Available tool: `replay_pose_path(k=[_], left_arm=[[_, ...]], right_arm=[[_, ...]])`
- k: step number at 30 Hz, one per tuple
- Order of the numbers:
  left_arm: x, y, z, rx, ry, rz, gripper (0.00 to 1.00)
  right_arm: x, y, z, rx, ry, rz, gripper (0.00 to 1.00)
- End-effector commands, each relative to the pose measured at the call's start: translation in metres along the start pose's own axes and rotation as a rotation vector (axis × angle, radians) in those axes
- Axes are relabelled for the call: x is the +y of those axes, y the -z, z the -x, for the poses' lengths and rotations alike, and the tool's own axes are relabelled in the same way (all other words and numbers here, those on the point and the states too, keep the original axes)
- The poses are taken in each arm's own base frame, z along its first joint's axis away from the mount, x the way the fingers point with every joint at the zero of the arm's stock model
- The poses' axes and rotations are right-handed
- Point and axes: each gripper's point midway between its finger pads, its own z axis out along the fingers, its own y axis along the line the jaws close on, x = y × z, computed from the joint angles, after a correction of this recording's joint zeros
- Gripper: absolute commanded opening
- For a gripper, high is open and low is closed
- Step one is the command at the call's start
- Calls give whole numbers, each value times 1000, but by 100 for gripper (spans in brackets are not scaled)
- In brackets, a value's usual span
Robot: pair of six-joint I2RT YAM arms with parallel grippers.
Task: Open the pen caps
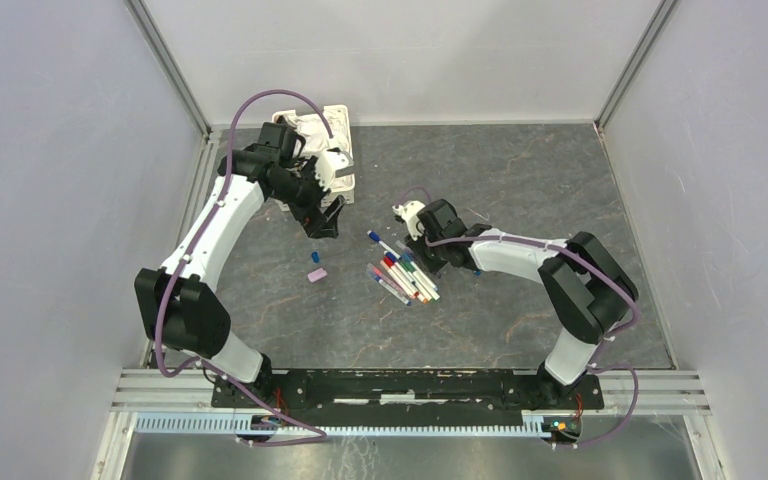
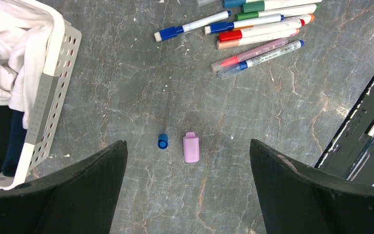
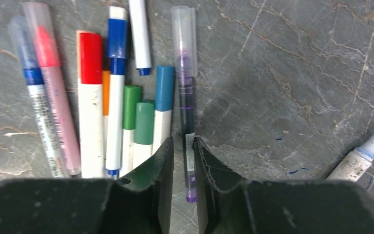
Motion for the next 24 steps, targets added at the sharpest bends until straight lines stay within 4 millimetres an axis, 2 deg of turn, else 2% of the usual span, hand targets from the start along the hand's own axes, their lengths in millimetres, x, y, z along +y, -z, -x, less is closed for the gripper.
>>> replay_pose_path(k=[1,5,9,11,16,21,24], left_arm=[[-6,6,6,-30,-51,-15,100],[-7,6,7,-35,-54,-25,100],[-7,5,8,-40,-54,-33,100],[-7,4,8,-41,-53,-35,100],[-9,3,7,-39,-51,-43,100],[-13,3,6,-41,-60,-66,100],[-17,4,5,-44,-79,-78,100]], right_arm=[[-14,-4,2,2,3,-40,25],[-22,-4,0,2,-18,-42,25],[-17,-4,-1,5,-16,-6,26],[-16,-5,-7,18,-18,-3,31],[-18,-6,-11,19,-11,-11,33],[-18,-14,-11,39,7,-3,34],[-15,-22,-18,61,10,19,35]])
